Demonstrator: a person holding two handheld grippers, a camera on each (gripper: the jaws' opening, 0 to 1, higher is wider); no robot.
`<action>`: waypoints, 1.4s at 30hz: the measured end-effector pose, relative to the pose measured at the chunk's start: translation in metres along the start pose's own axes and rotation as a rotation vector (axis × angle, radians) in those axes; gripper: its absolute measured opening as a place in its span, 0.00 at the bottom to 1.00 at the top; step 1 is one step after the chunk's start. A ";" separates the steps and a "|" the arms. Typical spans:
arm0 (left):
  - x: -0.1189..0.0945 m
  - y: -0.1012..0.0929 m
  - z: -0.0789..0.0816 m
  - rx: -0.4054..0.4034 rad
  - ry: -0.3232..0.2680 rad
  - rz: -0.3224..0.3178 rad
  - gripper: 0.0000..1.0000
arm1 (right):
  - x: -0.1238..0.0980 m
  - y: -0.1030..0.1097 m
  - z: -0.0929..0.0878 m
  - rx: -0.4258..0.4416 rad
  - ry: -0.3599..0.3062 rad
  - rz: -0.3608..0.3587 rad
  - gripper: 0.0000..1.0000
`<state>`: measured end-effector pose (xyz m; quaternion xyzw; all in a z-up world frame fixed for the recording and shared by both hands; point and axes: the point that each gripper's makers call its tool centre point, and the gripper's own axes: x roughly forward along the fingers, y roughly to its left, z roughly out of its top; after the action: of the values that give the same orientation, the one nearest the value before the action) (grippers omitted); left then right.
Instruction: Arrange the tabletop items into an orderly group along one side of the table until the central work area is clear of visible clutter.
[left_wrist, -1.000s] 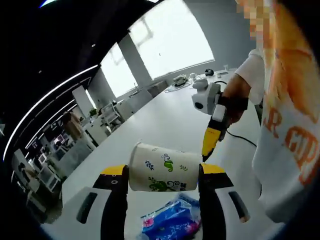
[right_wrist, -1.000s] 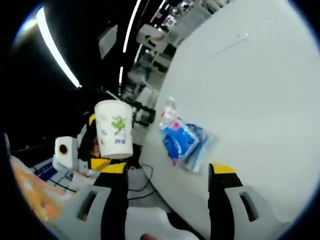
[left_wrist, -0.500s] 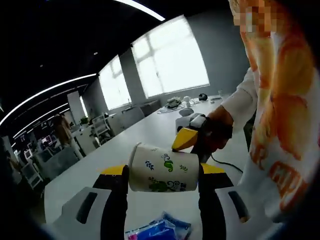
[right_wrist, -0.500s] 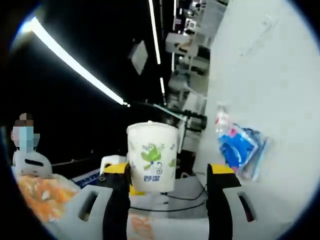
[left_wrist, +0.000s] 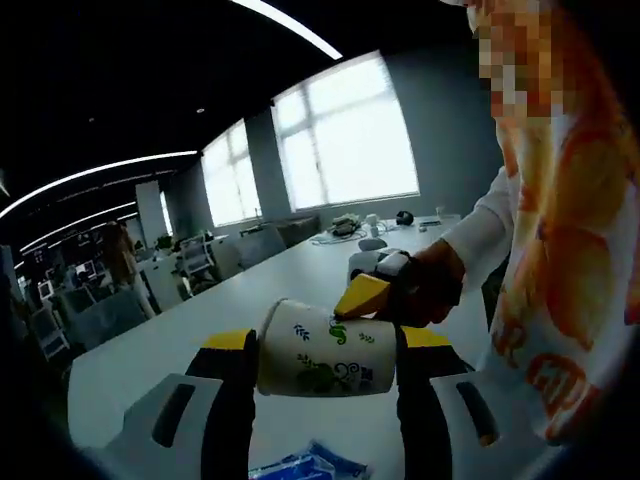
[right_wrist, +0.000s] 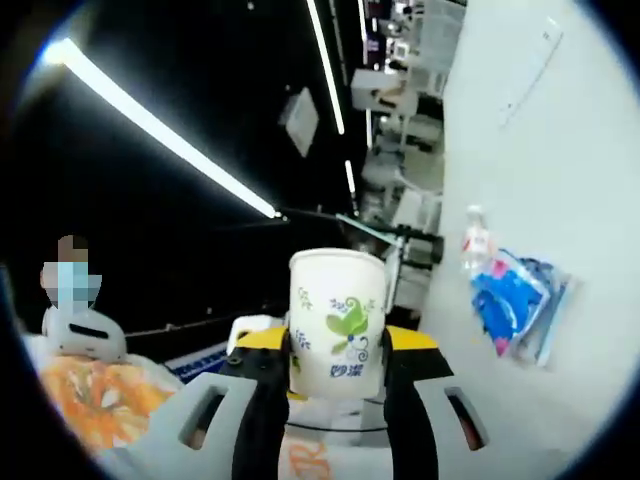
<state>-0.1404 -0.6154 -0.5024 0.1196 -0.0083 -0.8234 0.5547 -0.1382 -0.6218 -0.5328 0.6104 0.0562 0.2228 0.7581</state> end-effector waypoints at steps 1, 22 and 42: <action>0.000 0.001 0.003 -0.042 -0.022 0.008 0.55 | 0.000 -0.001 0.001 -0.008 -0.006 -0.003 0.34; -0.006 0.035 0.032 -0.747 -0.245 0.104 0.64 | 0.014 0.046 0.019 -0.843 -0.037 -0.048 0.34; 0.002 0.032 0.013 -0.482 -0.085 0.205 0.39 | 0.020 0.030 0.020 -1.319 0.040 -0.257 0.37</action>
<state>-0.1145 -0.6308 -0.4856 -0.0524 0.1527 -0.7453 0.6469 -0.1219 -0.6268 -0.4954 0.0038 -0.0055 0.1298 0.9915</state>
